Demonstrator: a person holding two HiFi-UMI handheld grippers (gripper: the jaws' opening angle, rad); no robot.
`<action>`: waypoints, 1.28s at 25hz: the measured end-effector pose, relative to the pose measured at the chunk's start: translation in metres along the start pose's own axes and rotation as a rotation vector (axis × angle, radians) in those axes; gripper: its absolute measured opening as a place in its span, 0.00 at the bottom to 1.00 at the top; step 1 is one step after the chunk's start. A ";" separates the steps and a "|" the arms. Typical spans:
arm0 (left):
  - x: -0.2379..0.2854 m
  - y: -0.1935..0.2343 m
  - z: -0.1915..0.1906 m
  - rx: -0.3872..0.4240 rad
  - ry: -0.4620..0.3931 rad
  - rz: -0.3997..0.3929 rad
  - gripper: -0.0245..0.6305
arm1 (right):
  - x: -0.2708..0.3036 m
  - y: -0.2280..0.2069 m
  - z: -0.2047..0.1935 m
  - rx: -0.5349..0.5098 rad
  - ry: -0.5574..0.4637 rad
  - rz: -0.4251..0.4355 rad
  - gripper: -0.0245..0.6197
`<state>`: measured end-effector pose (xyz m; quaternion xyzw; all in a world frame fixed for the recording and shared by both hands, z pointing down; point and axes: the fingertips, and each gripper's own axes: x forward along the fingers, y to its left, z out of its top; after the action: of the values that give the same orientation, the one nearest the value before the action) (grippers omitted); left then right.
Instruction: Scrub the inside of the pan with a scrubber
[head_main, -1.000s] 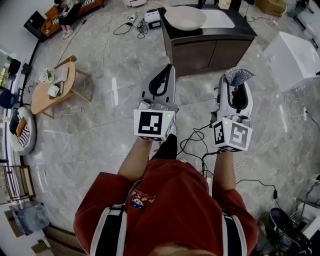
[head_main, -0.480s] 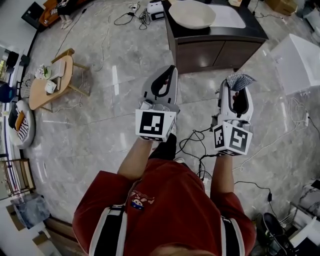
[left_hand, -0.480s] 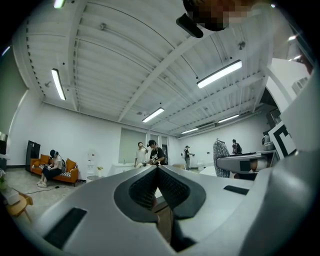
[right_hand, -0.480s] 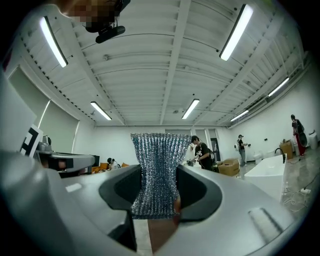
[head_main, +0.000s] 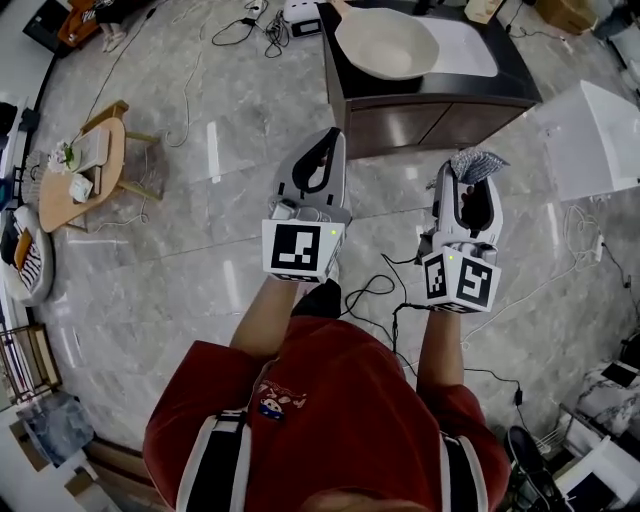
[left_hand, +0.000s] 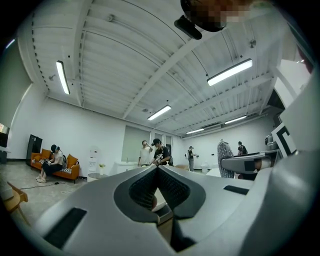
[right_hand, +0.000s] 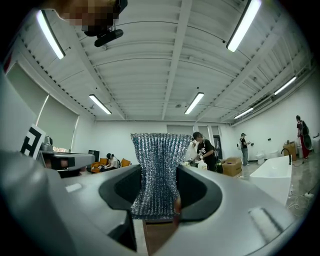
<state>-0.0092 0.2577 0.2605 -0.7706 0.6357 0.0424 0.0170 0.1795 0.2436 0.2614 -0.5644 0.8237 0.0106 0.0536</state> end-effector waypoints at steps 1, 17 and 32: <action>0.008 0.006 0.004 -0.001 -0.012 0.002 0.04 | 0.009 0.001 0.001 0.001 -0.002 -0.001 0.38; 0.074 0.041 0.033 0.021 -0.077 -0.034 0.05 | 0.083 -0.008 0.021 -0.007 -0.058 -0.013 0.38; 0.215 0.043 0.018 0.089 -0.035 0.004 0.05 | 0.215 -0.084 0.001 0.053 -0.073 0.031 0.38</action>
<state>-0.0113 0.0411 0.2254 -0.7671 0.6379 0.0276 0.0623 0.1811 0.0137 0.2421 -0.5491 0.8299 0.0103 0.0981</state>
